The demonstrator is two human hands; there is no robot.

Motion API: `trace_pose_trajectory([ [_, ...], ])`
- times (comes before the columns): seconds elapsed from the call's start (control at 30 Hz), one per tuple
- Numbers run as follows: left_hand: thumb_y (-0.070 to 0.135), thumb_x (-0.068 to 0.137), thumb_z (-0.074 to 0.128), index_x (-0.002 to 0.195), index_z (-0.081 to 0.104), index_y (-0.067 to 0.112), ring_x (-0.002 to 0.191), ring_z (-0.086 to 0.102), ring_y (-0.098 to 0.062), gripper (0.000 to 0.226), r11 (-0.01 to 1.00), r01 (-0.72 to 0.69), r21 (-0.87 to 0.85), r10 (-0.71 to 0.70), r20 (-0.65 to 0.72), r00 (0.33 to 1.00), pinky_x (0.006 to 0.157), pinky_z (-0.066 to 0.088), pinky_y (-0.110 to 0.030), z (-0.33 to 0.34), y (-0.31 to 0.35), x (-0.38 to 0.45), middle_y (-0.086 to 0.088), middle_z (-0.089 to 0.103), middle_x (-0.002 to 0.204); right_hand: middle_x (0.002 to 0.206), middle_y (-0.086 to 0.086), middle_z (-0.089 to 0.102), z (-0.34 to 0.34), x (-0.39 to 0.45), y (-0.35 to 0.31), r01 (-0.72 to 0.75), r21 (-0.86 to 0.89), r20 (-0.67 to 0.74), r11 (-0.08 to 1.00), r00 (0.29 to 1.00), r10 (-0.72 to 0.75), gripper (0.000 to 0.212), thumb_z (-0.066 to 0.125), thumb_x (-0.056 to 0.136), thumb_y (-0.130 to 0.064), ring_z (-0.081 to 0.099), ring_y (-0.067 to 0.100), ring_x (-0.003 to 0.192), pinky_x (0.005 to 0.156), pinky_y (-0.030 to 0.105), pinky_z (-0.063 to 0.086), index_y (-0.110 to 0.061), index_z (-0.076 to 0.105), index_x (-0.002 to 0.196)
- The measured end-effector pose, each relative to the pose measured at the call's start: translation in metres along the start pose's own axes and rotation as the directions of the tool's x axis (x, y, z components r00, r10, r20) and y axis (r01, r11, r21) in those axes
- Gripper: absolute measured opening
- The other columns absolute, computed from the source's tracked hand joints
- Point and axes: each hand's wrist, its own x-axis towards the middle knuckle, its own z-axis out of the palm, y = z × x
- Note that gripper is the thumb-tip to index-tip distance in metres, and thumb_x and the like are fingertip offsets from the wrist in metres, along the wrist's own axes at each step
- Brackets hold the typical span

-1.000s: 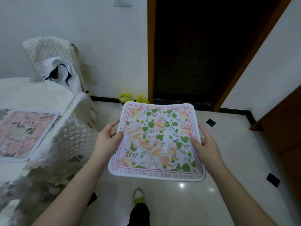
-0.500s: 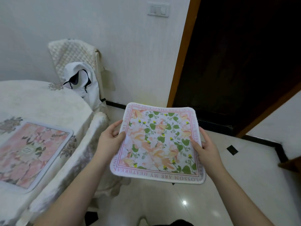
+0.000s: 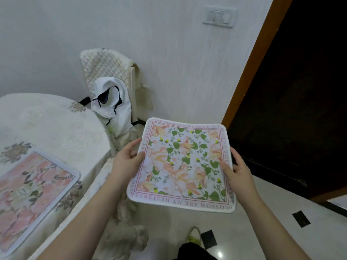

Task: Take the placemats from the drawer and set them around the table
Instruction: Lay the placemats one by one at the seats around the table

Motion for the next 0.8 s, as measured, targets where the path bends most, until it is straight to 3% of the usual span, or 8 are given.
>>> trace_pose_trajectory([
  [0.17,0.015,0.098,0.059,0.133,0.054,0.039,0.084,0.076,-0.031,0.043,0.999,0.03,-0.027,-0.032,-0.082,0.996,0.077,0.06,-0.053,0.019,0.022,0.047,-0.004,0.078,0.099,0.101,0.002,0.075,-0.006,0.087,-0.023,0.004,-0.015,0.089,1.0,0.996,-0.003,0.05,0.064,0.094,-0.024,0.075,0.019,0.082,0.064,0.038,0.062,-0.046,0.045,0.135],
  [0.33,0.011,0.099,0.057,0.134,0.055,0.035,0.077,0.076,-0.026,0.043,0.999,0.029,-0.044,-0.037,-0.205,0.978,0.064,0.063,-0.04,0.024,0.041,0.08,-0.002,0.079,0.092,0.095,-0.01,0.076,0.014,0.15,-0.048,0.045,-0.021,0.177,0.999,0.983,-0.041,0.049,0.063,0.095,-0.022,0.075,0.018,0.082,0.069,0.043,0.061,-0.069,0.052,0.1],
  [0.4,0.013,0.098,0.058,0.135,0.055,0.034,0.076,0.076,-0.026,0.042,0.999,0.037,-0.036,-0.045,-0.255,0.966,0.062,0.063,-0.039,0.016,0.044,0.095,-0.003,0.079,0.089,0.097,-0.011,0.075,0.027,0.17,-0.058,0.064,-0.029,0.223,0.998,0.973,-0.056,0.046,0.062,0.096,-0.024,0.075,0.019,0.082,0.069,0.044,0.061,-0.068,0.053,0.104],
  [0.6,0.017,0.097,0.059,0.135,0.056,0.038,0.079,0.076,-0.026,0.043,0.998,0.05,-0.023,-0.055,-0.359,0.932,0.076,0.061,-0.049,-0.013,0.045,0.146,-0.005,0.078,0.092,0.099,-0.005,0.076,0.075,0.241,-0.077,0.073,-0.036,0.33,0.997,0.942,-0.057,0.043,0.062,0.096,-0.022,0.075,0.021,0.083,0.069,0.045,0.062,-0.045,0.051,0.131],
  [0.8,0.017,0.099,0.058,0.136,0.054,0.035,0.078,0.077,-0.023,0.041,0.994,0.032,-0.106,-0.073,-0.415,0.907,0.067,0.062,-0.04,-0.046,0.055,0.199,-0.001,0.079,0.09,0.1,-0.001,0.076,0.137,0.311,-0.102,0.112,-0.129,0.4,0.985,0.915,-0.051,0.053,0.062,0.096,-0.025,0.075,0.022,0.08,0.069,0.048,0.061,-0.044,0.042,0.141],
])
